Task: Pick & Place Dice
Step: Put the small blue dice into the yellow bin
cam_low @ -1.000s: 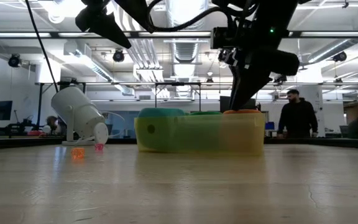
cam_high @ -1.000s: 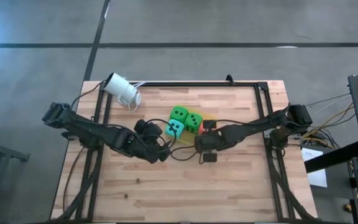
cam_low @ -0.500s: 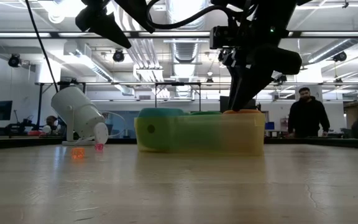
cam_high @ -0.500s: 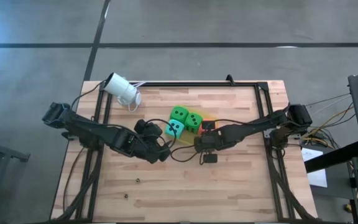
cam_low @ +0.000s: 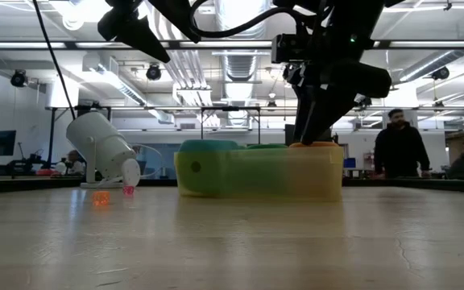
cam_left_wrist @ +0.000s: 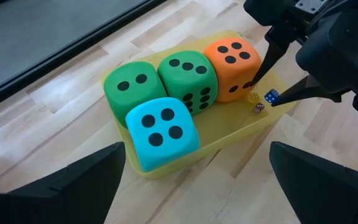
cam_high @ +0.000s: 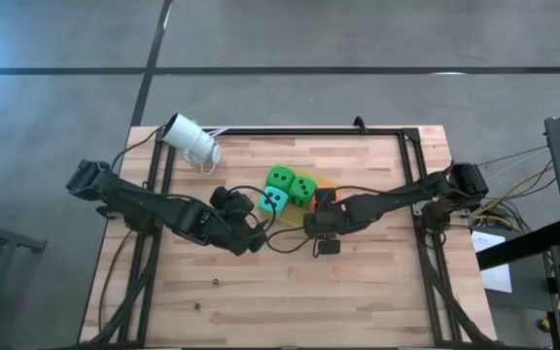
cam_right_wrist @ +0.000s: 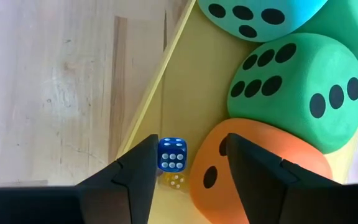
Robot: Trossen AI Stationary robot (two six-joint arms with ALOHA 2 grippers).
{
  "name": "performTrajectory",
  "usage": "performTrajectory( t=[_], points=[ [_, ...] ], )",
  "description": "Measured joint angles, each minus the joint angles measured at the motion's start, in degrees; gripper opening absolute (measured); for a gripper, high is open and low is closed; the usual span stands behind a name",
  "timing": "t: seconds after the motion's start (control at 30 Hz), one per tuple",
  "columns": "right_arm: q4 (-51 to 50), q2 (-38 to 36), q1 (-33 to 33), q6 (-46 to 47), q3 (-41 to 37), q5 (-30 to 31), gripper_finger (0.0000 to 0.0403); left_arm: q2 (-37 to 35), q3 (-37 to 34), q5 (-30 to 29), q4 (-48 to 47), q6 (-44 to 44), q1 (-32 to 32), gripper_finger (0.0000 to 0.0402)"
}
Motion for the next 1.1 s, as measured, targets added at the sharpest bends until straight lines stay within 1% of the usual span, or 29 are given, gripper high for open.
performTrajectory(
  t=[0.1, 0.17, 0.23, 0.43, 0.5, 0.57, 0.63, 0.8, 0.9, 1.0, 1.1],
  points=[
    [0.00, -0.01, 0.00, -0.04, 0.00, 0.00, 0.0181, 0.01, 0.00, 0.00, 0.00, 0.02, 0.00, 0.0400],
    [0.00, 0.01, 0.00, -0.02, 0.00, 0.00, 0.0167, 0.00, 0.00, 0.00, 0.00, 0.02, 0.01, 0.0400],
    [0.00, 0.00, 0.00, -0.02, 0.00, 0.02, 0.0145, 0.00, 0.00, 0.00, 0.00, 0.02, 0.01, 0.0400],
    [0.00, 0.00, 0.00, 0.16, 0.00, 0.02, 0.0056, 0.02, 0.00, 0.00, 0.00, 0.02, -0.01, 0.0400],
    [0.00, 0.01, -0.07, 0.24, 0.00, 0.02, 0.0042, 0.00, 0.00, 0.00, 0.00, 0.02, 0.01, 0.0400],
    [0.07, 0.00, -0.11, 0.20, 0.00, 0.03, 0.0042, 0.00, 0.00, 0.00, 0.00, 0.04, -0.01, 0.0400],
    [0.25, 0.01, -0.11, 0.22, 0.00, 0.04, 0.0054, 0.00, 0.00, 0.00, 0.00, 0.04, -0.01, 0.0400],
    [0.88, 0.01, -0.11, -0.01, 0.00, 0.20, 0.0139, 0.00, 0.00, 0.00, 0.00, 0.07, 0.01, 0.0400],
    [1.97, 0.01, -0.12, -0.05, 0.00, 0.22, 0.0180, 0.00, 0.00, 0.00, 0.00, 0.07, 0.01, 0.0400],
    [2.01, 0.01, -0.20, -0.22, 0.00, 0.22, 0.0205, 0.02, 0.00, 0.00, 0.00, 0.09, -0.01, 0.0400],
    [1.99, 0.01, -0.28, -0.24, 0.00, 0.22, 0.0217, 0.01, 0.00, 0.00, 0.00, 0.20, 0.00, 0.0400]
  ],
)
